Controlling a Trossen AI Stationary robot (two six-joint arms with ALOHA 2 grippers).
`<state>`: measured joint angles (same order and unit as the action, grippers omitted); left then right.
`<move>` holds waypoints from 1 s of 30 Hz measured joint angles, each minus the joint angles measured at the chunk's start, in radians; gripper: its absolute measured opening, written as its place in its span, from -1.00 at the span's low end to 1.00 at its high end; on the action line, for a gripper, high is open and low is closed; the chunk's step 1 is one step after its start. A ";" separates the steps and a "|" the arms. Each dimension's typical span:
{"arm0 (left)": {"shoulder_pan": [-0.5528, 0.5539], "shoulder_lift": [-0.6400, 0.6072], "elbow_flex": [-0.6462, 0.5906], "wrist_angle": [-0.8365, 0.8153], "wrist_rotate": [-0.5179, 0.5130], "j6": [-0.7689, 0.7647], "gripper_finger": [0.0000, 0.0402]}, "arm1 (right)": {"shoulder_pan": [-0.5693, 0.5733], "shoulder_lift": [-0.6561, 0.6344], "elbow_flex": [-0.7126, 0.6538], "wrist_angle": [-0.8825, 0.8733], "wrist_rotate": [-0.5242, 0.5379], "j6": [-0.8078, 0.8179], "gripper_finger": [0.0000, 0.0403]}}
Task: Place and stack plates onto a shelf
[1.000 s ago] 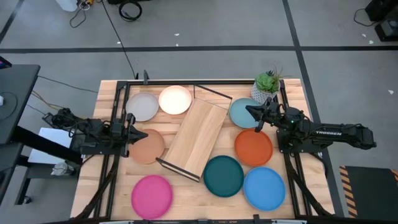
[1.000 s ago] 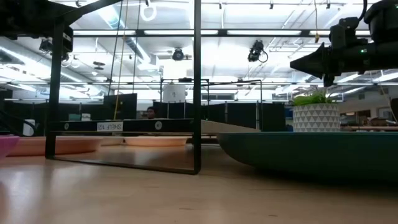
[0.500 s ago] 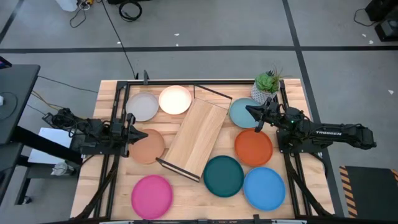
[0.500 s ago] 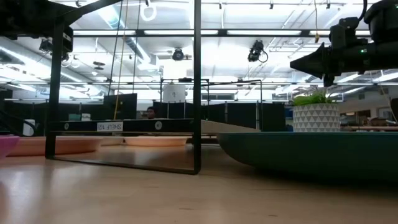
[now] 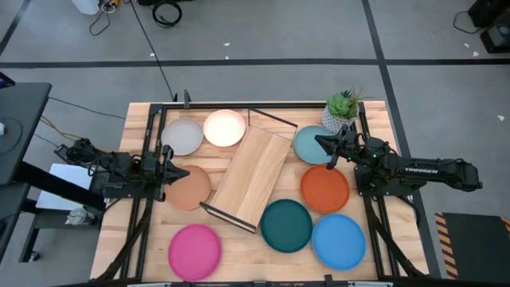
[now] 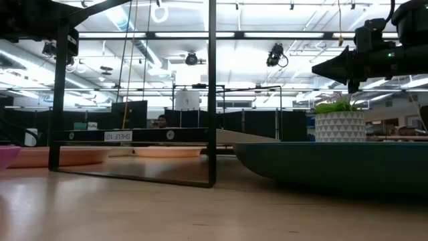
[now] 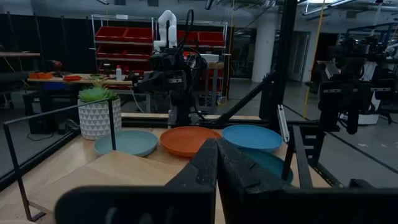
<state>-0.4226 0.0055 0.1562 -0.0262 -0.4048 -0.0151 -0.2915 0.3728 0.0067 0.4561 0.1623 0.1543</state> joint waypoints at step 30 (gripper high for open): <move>0.000 0.000 0.000 0.000 0.000 0.000 -0.97 | 0.000 0.000 0.000 0.200 -0.003 0.138 -0.85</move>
<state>-0.4225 0.0055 0.1562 -0.0262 -0.4046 -0.0151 -0.2913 0.3727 0.0065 0.6559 0.1593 0.2920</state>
